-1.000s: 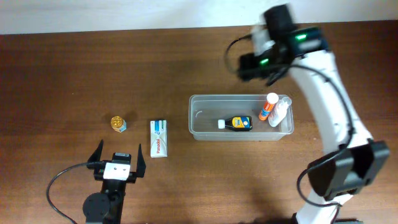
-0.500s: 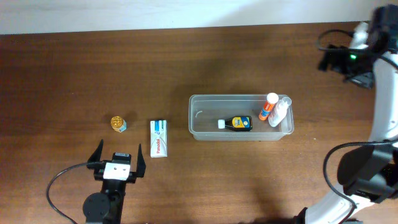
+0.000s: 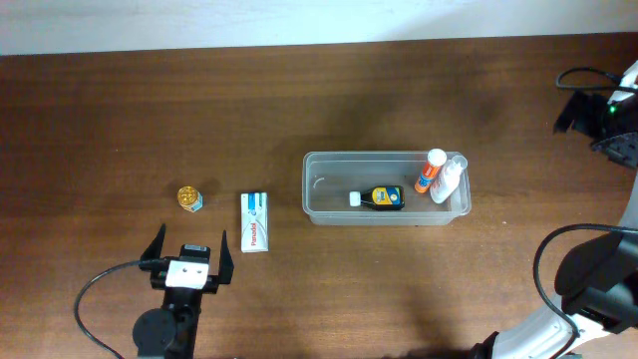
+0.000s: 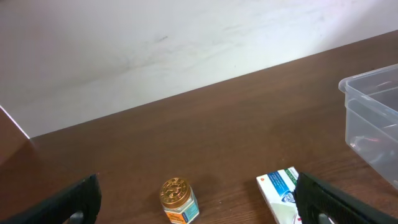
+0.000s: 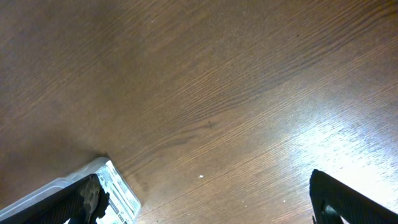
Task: Pack container
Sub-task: 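Open right gripper and withdraw right arm to the side, then move left gripper over the white Panadol box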
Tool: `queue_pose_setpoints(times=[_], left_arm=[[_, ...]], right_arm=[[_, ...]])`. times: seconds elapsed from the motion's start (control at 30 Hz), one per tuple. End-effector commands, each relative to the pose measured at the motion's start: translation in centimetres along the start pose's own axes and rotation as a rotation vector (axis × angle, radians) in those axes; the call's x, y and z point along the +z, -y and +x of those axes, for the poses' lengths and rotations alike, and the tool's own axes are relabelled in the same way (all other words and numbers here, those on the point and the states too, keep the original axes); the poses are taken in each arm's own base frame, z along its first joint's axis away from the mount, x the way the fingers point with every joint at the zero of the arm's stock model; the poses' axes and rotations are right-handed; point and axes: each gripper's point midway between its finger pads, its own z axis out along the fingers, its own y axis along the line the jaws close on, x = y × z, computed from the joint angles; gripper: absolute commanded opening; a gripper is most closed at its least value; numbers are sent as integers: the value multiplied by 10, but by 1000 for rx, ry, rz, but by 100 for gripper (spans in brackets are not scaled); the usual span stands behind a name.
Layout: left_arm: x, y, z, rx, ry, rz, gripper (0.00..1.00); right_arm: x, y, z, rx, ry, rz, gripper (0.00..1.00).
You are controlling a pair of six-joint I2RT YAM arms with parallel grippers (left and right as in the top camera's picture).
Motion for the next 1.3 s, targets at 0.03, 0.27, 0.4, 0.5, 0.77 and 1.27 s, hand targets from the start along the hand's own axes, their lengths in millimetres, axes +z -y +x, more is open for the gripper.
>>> queue_pose_setpoints(times=[0.03, 0.27, 0.4, 0.5, 0.77, 1.27], left_arm=[[0, -1, 2, -14, -4, -6, 99], [0, -1, 2, -14, -4, -6, 99], [0, -1, 2, -14, -4, -6, 100], [0, -1, 2, -14, -4, -6, 99], [-4, -4, -40, -53, 170, 1, 100], [8, -14, -144, -80, 151, 115, 99]], right_arm=[[0, 1, 1, 1, 2, 14, 98], [0, 1, 1, 1, 2, 14, 98], [0, 1, 1, 1, 2, 14, 98], [0, 1, 1, 1, 2, 14, 98], [0, 1, 1, 1, 2, 14, 98], [0, 1, 1, 1, 2, 14, 99]])
